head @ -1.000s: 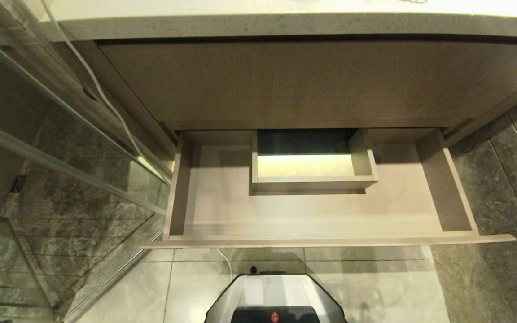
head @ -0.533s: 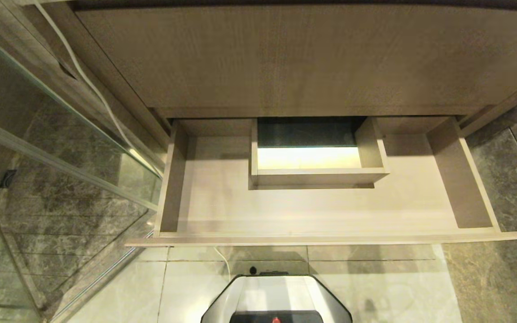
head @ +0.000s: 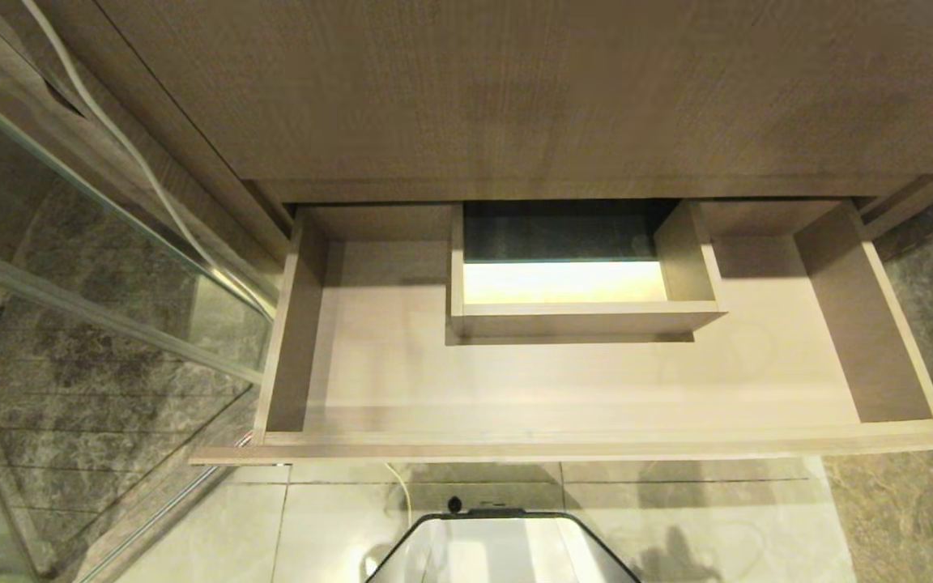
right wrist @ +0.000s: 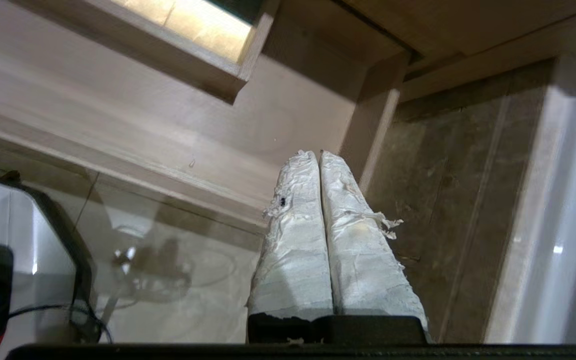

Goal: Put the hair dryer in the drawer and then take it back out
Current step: Close the drawer

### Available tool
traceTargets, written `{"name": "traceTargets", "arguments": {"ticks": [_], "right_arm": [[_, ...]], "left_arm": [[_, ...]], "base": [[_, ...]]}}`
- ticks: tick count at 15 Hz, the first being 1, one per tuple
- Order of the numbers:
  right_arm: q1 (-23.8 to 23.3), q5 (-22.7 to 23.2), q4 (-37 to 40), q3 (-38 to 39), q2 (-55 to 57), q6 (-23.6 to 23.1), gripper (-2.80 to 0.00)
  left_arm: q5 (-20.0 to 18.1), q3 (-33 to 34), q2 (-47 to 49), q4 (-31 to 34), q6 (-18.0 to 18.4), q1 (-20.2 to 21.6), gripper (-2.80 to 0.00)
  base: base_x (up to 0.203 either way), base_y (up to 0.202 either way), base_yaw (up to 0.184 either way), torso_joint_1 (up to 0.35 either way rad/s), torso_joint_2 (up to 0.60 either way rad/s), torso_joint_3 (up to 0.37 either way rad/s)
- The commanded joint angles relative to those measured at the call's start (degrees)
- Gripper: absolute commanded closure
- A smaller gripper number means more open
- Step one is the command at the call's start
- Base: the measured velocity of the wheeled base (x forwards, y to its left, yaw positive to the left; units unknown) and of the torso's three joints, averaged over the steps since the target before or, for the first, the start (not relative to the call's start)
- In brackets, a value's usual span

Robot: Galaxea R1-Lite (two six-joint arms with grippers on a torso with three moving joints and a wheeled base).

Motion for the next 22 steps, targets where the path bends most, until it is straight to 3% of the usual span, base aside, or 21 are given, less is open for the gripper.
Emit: {"name": "traceTargets", "arguments": {"ticks": [1, 12, 17, 19, 22], "right_arm": [[0.0, -0.06, 0.17, 0.35, 0.01, -0.19, 0.0], [0.09, 0.03, -4.73, 5.15, 1.28, 0.08, 0.0], [-0.63, -0.15, -1.09, 6.66, 2.53, 0.21, 0.0], [-3.71, -0.03, 0.63, 7.14, 5.45, -0.67, 0.0], [-12.19, -0.13, 11.16, 5.56, 10.69, -9.32, 0.0]], "left_arm": [[0.0, 0.09, 0.0, 0.05, 0.0, -0.04, 0.0], [0.0, 0.09, 0.0, 0.05, 0.0, 0.02, 0.0], [0.0, 0.09, 0.0, 0.05, 0.0, 0.02, 0.0], [0.0, 0.09, 0.0, 0.05, 0.0, 0.02, 0.0], [0.0, 0.09, 0.0, 0.05, 0.0, 0.02, 0.0]], "base": [[0.0, 0.0, 0.0, -0.024, 0.39, 0.328], [0.0, 0.0, 0.0, -0.058, 0.35, 0.308], [0.0, 0.0, 0.0, -0.029, 0.29, 0.192], [0.0, 0.0, 0.0, 0.003, 0.16, 0.094], [0.0, 0.0, 0.0, 0.002, 0.04, 0.043]]}}
